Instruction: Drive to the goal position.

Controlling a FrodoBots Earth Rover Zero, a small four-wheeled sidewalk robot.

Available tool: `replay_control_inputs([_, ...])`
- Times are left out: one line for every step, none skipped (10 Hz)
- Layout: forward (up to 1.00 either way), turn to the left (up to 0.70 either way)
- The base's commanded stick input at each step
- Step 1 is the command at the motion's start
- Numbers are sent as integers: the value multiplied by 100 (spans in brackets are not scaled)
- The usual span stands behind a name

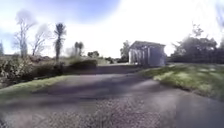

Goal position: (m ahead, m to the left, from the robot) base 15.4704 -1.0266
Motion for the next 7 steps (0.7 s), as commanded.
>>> replay_control_inputs([85,-34])
replay_control_inputs([85,-34])
replay_control_inputs([85,-34])
replay_control_inputs([85,-34])
replay_control_inputs([85,-27])
replay_control_inputs([85,-16])
replay_control_inputs([85,-5])
